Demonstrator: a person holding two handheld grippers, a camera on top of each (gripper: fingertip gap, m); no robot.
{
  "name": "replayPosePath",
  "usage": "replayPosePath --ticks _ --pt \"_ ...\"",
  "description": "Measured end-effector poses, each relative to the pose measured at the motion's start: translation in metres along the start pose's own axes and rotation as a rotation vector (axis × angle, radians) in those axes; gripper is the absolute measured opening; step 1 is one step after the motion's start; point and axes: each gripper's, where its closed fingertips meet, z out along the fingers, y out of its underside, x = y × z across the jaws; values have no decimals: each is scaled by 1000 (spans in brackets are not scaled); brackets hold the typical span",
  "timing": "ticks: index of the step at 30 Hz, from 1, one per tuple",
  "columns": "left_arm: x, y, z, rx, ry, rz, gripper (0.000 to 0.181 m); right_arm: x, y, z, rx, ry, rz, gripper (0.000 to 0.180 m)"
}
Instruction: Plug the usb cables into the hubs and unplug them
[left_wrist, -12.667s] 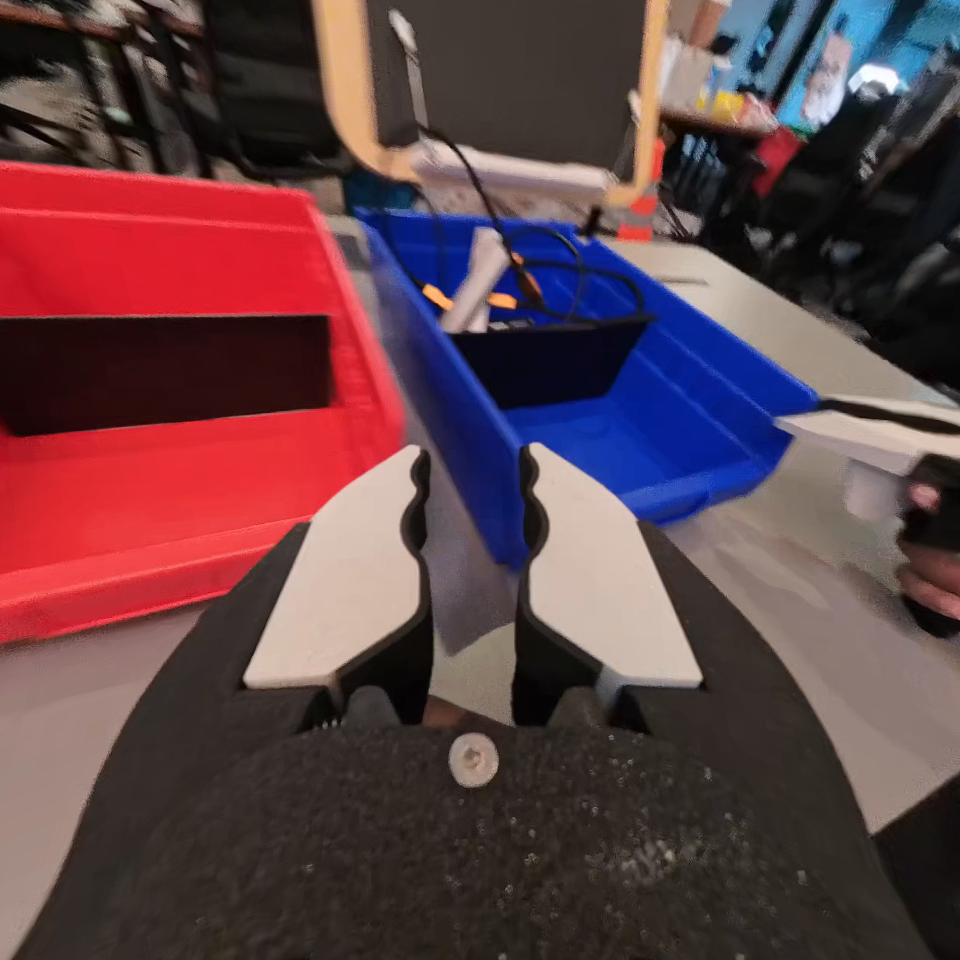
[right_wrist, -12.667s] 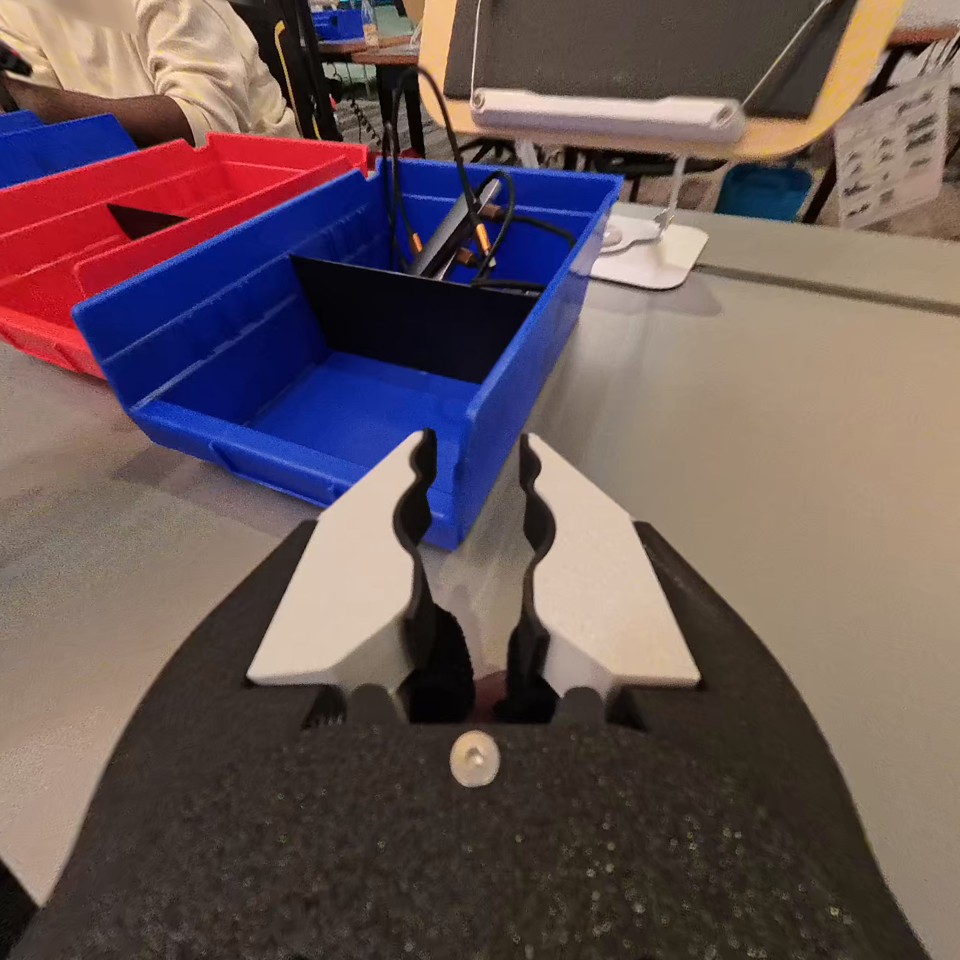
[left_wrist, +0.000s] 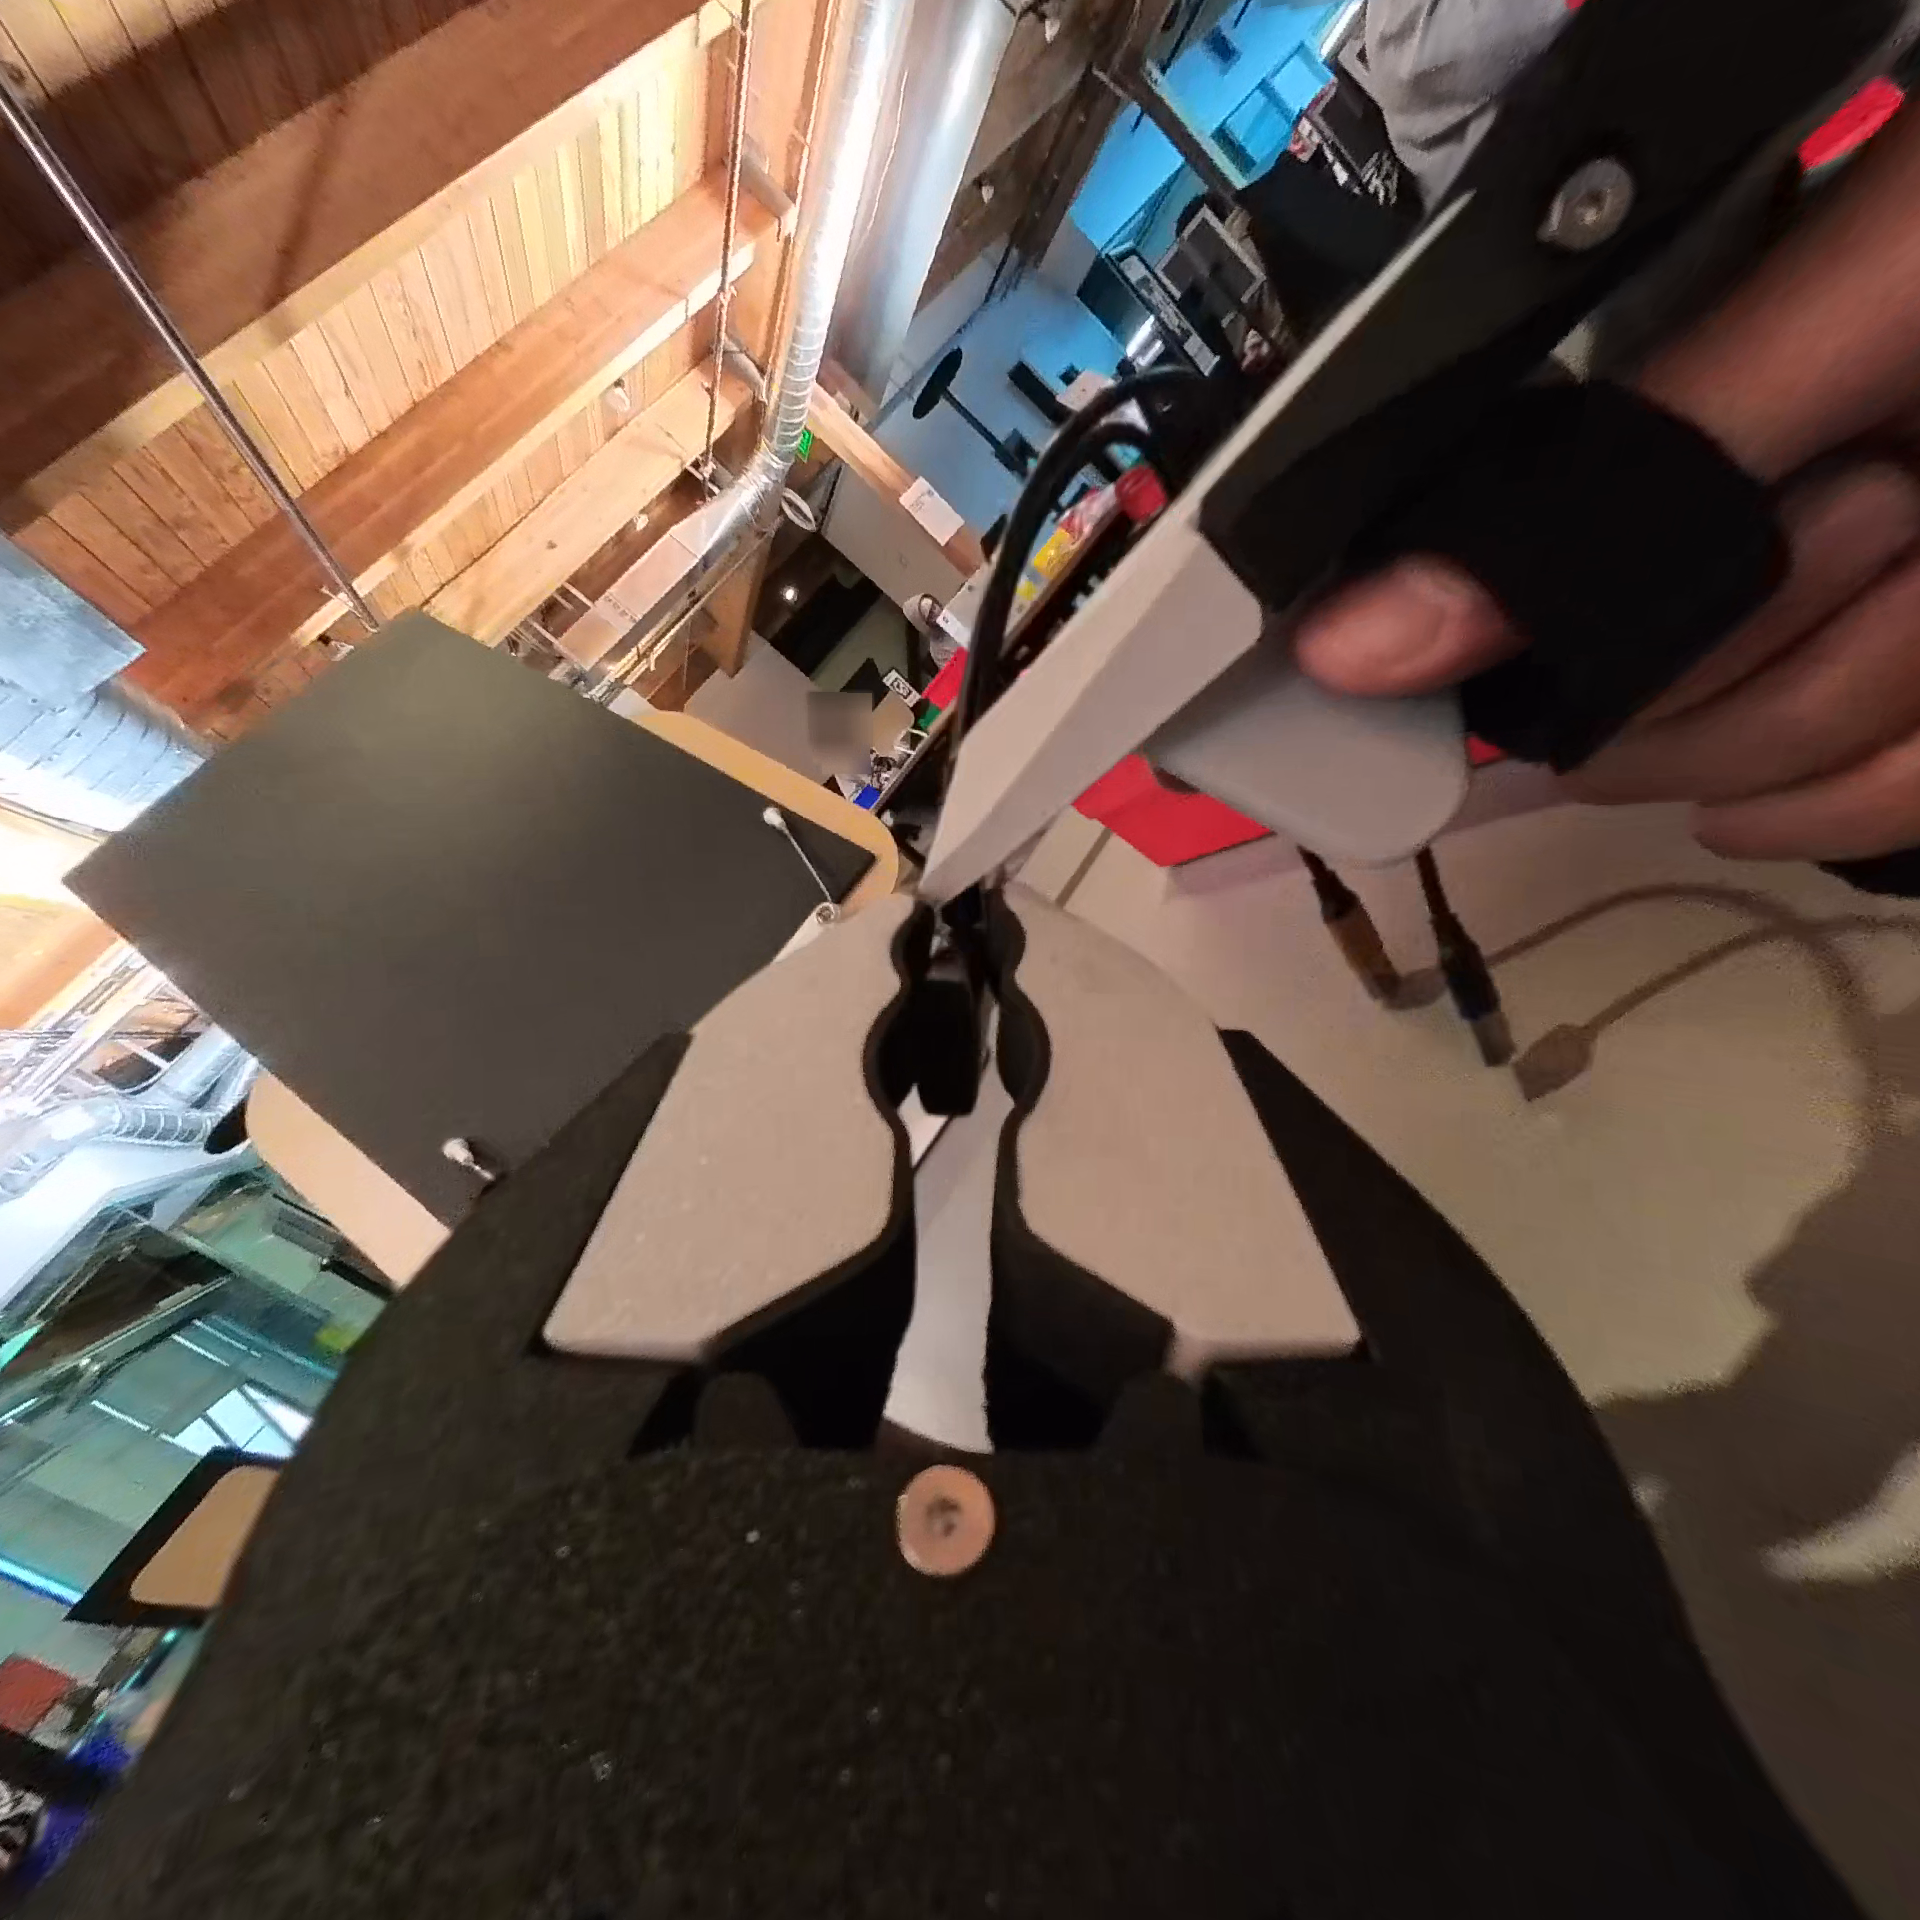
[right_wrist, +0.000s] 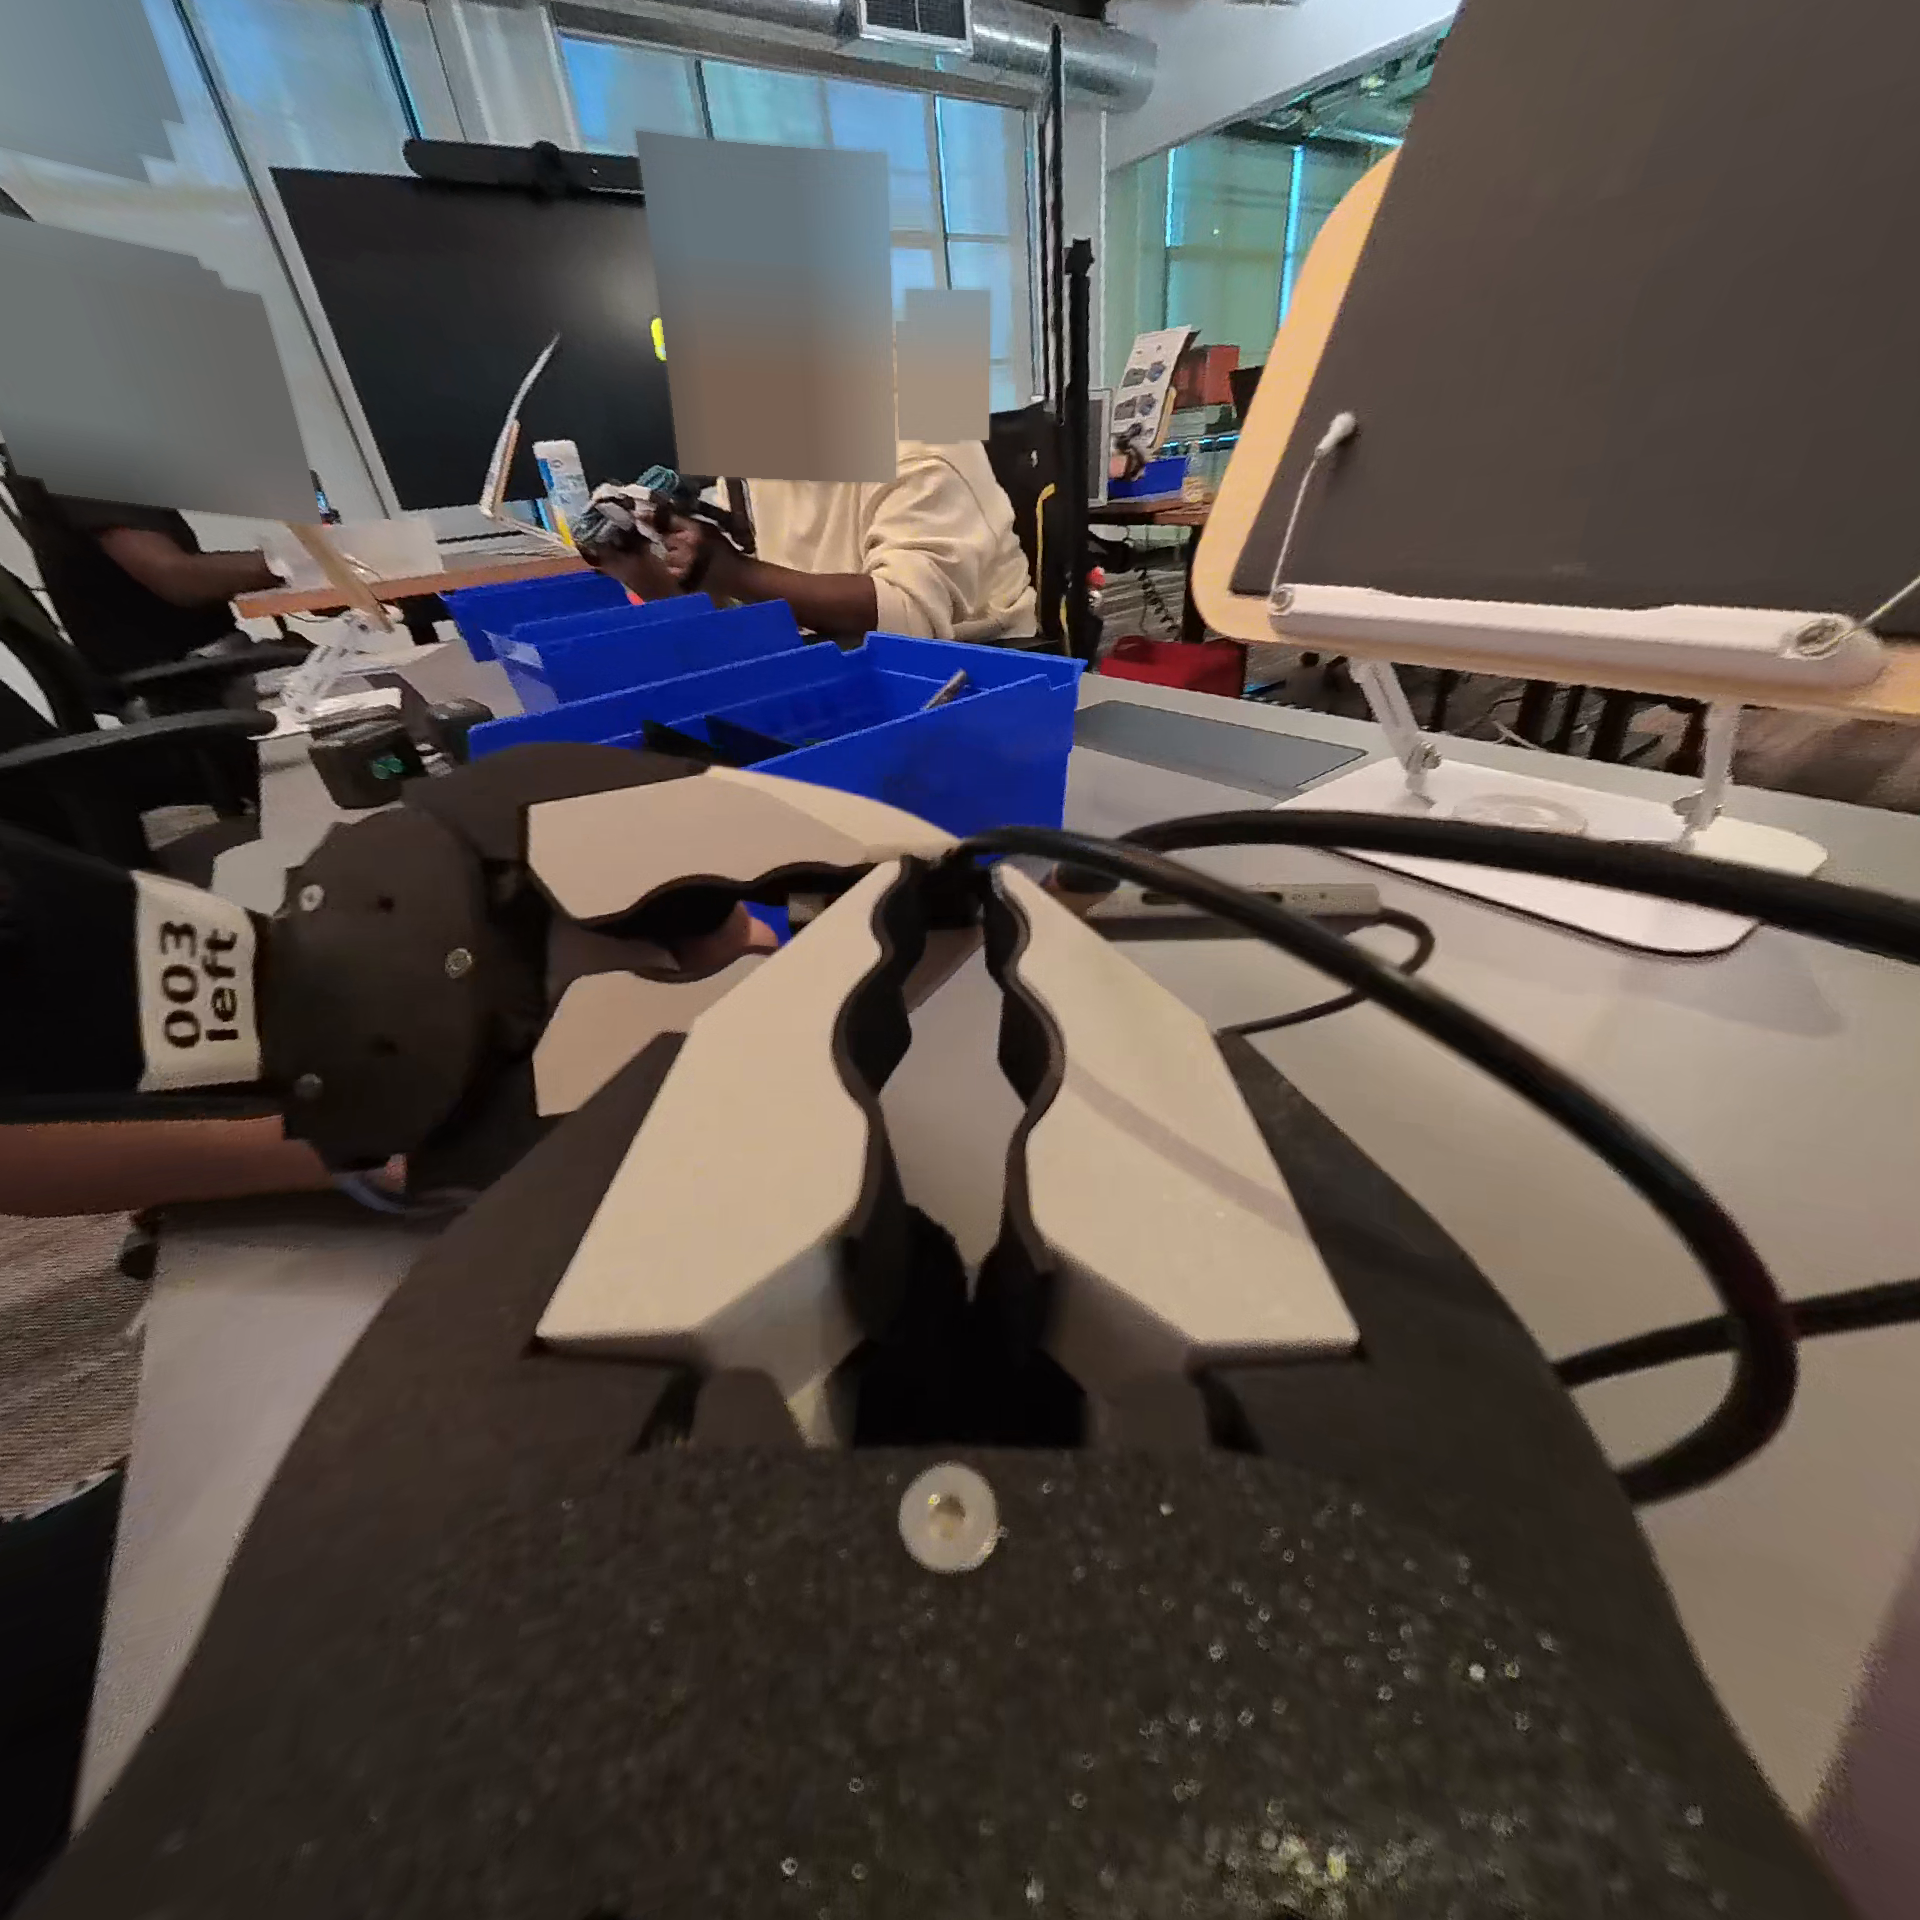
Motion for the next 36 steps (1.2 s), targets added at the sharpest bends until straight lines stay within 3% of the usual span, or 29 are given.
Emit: replayPosePath --ticks 22,24,26,28,31,36 --pt "13 25 7 -127 100 -31 9 12 18 4 -89 153 -167 9" --pt "12 68 10 -321 126 -73 8 8 -15 -9 58 160 -198 9" --pt "-15 90 6 -326 70 -199 8 14 -29 -20 44 185 -222 9" --pt "-26 68 6 -236 12 -155 7 12 -17 -21 -13 133 -124 9" --pt "8 80 13 -335 123 -118 7 8 -12 -17 -46 79 -74 9" --pt "0 97 11 -372 117 -128 7 -10 -38 -19 -176 -135 51 9"
